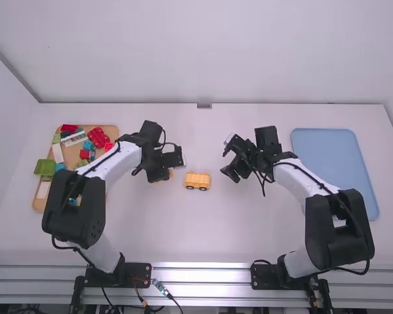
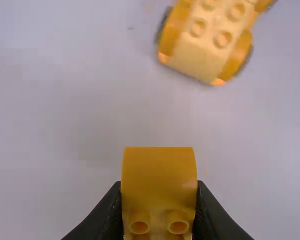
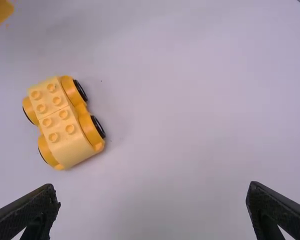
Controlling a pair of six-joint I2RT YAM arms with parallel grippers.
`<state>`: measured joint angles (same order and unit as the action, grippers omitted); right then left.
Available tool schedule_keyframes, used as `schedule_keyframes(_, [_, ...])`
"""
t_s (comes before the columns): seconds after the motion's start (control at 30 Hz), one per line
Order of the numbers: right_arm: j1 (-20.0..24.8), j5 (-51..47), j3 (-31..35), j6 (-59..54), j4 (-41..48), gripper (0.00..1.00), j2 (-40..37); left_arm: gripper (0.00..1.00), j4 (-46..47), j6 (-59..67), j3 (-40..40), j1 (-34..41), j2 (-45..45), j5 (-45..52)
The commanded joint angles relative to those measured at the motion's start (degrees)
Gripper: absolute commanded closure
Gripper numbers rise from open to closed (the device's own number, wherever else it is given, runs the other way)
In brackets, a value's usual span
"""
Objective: Assemble lego blocks to make yellow taxi
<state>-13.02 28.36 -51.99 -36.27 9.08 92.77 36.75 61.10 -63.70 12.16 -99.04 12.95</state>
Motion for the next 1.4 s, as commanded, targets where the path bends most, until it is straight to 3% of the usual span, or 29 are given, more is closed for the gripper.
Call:
schedule_keyframes(0.0, [-0.13, 2.03, 0.26, 0.04, 0.37, 0.01, -1.95, 0.98, 0.94, 9.83, 2.38, -0.33, 0.37, 2.56])
schedule_keyframes(0.47, [-0.15, 3.78, 0.26, 0.09, 0.44, 0.01, -1.92, 0.98, -18.25, 15.6, 14.19, -0.39, 0.37, 1.09])
schedule_keyframes(0.53, [-0.15, 3.76, 0.26, 0.07, 0.42, 0.01, -1.92, 0.95, -19.01, 15.56, 14.27, -0.39, 0.37, 0.96])
schedule_keyframes(0.63, [-0.24, 4.2, 0.26, 0.04, 0.39, 0.01, -1.92, 0.8, -19.84, 15.23, 14.25, -0.55, 0.37, 1.12])
schedule_keyframes(0.8, [-1.49, 4.59, 0.26, -0.17, 0.39, 0.01, -1.92, 0.67, -22.33, 13.18, 14.27, -0.48, 0.37, 1.09])
schedule_keyframes(1.1, [-2.62, 4.61, 0.26, -1.2, 0.39, 0.01, -1.92, 0.55, -21.66, 12.89, 14.27, -0.22, 0.37, 0.96])
schedule_keyframes(1.13, [-2.64, 4.63, 0.26, -1.22, 0.37, 0.01, -1.92, 0.36, -21.66, 12.92, 14.27, -0.24, 0.37, 0.88])
schedule_keyframes(1.17, [-2.64, 4.63, 0.26, -1.22, 0.39, 0.01, -1.92, 0.01, -21.76, 13.03, 14.25, -0.22, 0.37, 0.88])
schedule_keyframes(1.37, [-2.64, 4.61, 0.26, -1.55, 0.17, 0.01, -1.92, 0.01, -19.88, 2.47, 9.42, -0.13, 0.72, -4.5])
